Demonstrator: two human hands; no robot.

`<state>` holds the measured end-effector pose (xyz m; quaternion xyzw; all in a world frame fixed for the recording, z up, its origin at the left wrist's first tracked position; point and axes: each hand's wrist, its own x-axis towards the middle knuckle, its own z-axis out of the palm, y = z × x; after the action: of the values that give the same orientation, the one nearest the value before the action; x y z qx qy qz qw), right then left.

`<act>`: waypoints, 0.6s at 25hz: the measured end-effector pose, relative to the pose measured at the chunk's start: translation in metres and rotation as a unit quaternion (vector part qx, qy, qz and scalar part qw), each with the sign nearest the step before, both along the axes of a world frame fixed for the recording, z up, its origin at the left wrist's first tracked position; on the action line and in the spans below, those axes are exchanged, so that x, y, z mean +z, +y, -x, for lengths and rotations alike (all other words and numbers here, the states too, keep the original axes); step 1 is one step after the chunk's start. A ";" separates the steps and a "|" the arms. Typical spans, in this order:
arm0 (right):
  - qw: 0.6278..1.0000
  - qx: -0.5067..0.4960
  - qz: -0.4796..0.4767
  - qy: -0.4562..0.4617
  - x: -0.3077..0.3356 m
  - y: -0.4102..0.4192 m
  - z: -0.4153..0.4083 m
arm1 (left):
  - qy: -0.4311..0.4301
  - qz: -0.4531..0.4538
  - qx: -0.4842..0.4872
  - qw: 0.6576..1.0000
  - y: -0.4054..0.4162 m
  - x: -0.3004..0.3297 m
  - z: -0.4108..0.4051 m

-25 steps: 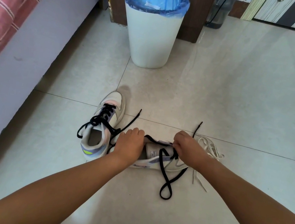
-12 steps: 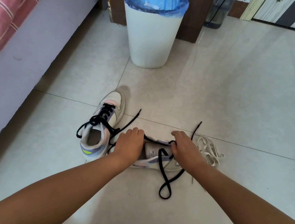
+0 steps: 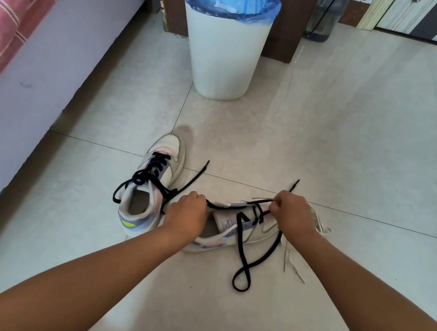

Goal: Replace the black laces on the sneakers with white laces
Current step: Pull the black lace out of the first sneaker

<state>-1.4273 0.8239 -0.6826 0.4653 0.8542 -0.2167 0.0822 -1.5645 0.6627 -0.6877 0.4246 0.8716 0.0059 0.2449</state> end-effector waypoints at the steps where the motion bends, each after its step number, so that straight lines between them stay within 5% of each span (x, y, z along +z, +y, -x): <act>1: 0.999 -0.031 0.023 0.012 -0.002 0.002 -0.001 | -0.005 -0.001 0.006 1.000 -0.001 0.000 0.000; 4: 0.988 0.137 -0.027 -0.062 0.004 0.005 0.000 | -0.002 0.000 0.011 1.000 -0.001 0.001 -0.003; 8: 0.872 0.446 -0.194 -0.059 -0.002 -0.002 0.011 | 0.007 0.006 0.003 1.000 0.000 0.004 -0.005; 15: 0.775 0.577 -0.233 -0.108 0.014 0.005 0.029 | 0.025 0.033 -0.030 0.999 0.002 0.006 -0.004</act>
<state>-1.4562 0.8290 -0.6682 -0.0898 0.9724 0.1289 0.1726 -1.5607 0.6643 -0.6815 0.4422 0.8640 -0.0407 0.2374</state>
